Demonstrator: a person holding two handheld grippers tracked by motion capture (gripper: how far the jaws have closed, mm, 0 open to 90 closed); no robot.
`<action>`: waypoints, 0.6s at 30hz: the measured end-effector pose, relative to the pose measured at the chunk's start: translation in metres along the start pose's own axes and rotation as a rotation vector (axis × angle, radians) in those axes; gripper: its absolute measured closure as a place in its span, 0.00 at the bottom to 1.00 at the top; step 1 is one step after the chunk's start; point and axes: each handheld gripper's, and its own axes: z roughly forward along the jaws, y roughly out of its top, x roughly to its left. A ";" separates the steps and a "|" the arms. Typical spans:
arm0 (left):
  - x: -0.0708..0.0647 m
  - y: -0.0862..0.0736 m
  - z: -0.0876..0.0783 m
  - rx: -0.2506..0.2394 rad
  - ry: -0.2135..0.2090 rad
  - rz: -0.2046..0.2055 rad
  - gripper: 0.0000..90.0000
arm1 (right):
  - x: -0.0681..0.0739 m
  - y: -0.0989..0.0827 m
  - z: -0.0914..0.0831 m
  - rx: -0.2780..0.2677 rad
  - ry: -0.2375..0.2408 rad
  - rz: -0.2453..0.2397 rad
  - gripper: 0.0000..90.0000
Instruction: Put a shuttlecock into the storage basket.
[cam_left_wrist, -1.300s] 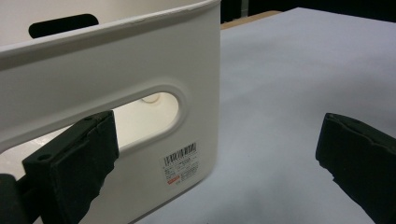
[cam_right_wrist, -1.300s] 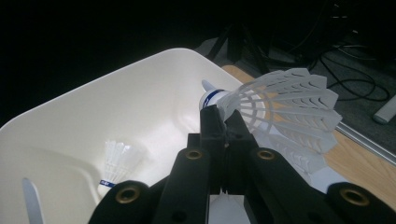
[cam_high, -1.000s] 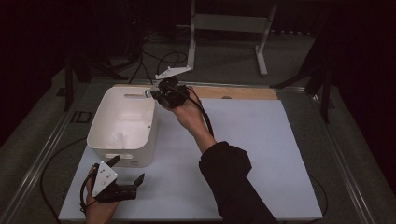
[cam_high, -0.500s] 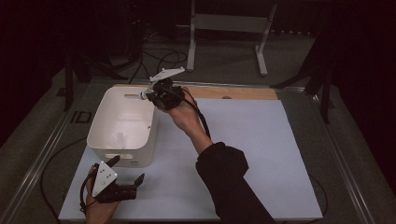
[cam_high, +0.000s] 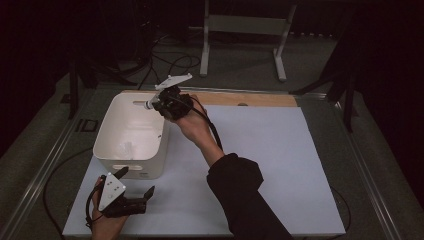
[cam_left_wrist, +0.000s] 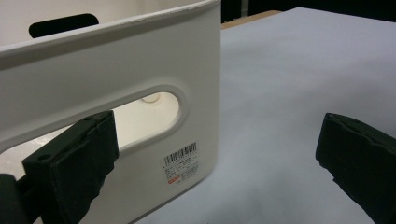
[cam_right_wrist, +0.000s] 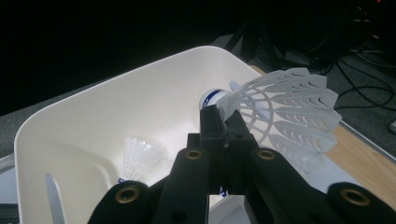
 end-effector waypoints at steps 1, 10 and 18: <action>0.000 0.000 0.000 0.001 0.000 0.000 0.00 | 0.000 0.000 0.001 0.000 0.002 -0.008 0.99; 0.000 0.000 0.000 0.003 -0.001 0.001 0.00 | 0.007 0.000 0.005 0.010 0.008 -0.018 0.98; 0.000 0.000 0.000 0.003 0.000 0.000 0.00 | 0.011 0.000 0.011 0.004 0.070 -0.012 0.60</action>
